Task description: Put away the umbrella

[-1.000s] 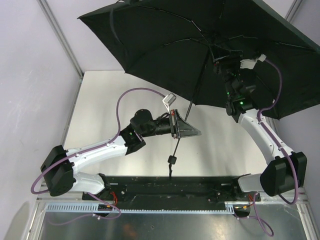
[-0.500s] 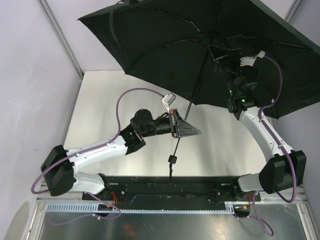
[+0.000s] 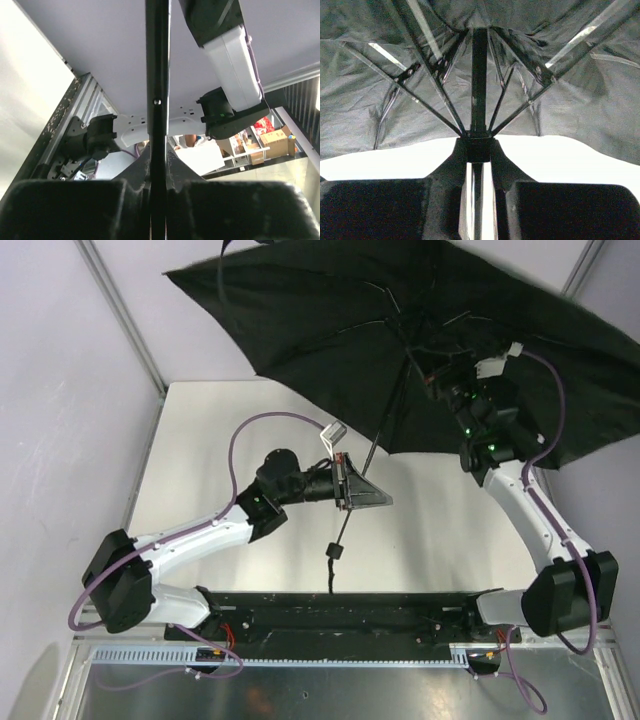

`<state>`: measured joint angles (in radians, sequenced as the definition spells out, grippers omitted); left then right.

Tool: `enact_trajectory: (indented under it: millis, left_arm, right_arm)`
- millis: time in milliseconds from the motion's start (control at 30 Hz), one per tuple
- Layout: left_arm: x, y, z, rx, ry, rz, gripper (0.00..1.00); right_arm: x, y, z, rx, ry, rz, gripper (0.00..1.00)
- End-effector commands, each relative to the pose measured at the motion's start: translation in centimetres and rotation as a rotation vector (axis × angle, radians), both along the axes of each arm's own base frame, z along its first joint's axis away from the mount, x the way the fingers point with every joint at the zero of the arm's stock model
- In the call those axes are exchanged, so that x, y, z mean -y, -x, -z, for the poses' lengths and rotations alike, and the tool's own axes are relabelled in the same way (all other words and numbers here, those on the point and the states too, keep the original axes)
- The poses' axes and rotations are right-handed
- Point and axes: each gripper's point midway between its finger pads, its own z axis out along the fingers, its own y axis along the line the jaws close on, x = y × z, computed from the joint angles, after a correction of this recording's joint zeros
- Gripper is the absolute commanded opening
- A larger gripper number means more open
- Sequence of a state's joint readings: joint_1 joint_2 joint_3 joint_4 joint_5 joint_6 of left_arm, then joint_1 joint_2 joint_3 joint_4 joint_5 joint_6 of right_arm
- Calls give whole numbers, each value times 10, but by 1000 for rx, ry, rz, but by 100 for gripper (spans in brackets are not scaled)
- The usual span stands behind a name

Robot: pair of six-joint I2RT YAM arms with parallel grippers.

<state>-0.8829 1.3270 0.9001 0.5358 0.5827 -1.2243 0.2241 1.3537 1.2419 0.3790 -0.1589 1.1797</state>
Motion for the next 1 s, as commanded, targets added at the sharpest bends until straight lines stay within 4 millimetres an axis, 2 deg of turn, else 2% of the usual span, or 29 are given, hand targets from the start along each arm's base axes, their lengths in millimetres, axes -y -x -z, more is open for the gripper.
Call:
enact_trajectory:
  millis: [0,67,133,200,267,333,400,533,700,767,833,900,967]
  left_arm:
    - [-11,-26,-18,72,29,-52,0]
    - [-12,-33,-25,88,31,-65,0]
    - [-13,-40,-30,104,29,-82,0]
    - [-13,-42,-36,124,33,-85,0]
    - [-12,-42,-38,135,33,-85,1]
    - [-12,-41,-33,129,24,-88,11]
    - [-15,-38,-25,121,12,-84,26]
    - [-21,-16,-7,124,-12,-64,51]
    - [-31,9,24,109,-65,-42,65]
    - [-34,16,34,97,-83,-36,66]
    - [-33,23,38,98,-92,-17,63]
    - [-30,27,42,95,-106,-5,52]
    - [-27,26,49,73,-130,1,29]
  right_arm:
    - [-43,62,4,54,103,-161,0]
    - [-54,79,3,70,117,-193,0]
    - [-54,90,2,80,110,-189,0]
    - [-48,96,-3,105,112,-162,0]
    - [-38,90,-6,109,87,-139,0]
    - [-27,83,-15,126,32,-112,0]
    - [-18,78,-29,170,-19,-79,0]
    - [-3,65,-52,221,-81,-21,0]
    - [5,51,-75,269,-114,-7,0]
    - [5,46,-80,279,-114,-3,0]
    - [5,42,-84,283,-113,-3,0]
    - [4,39,-89,288,-112,-5,0]
    - [6,35,-94,285,-103,2,0]
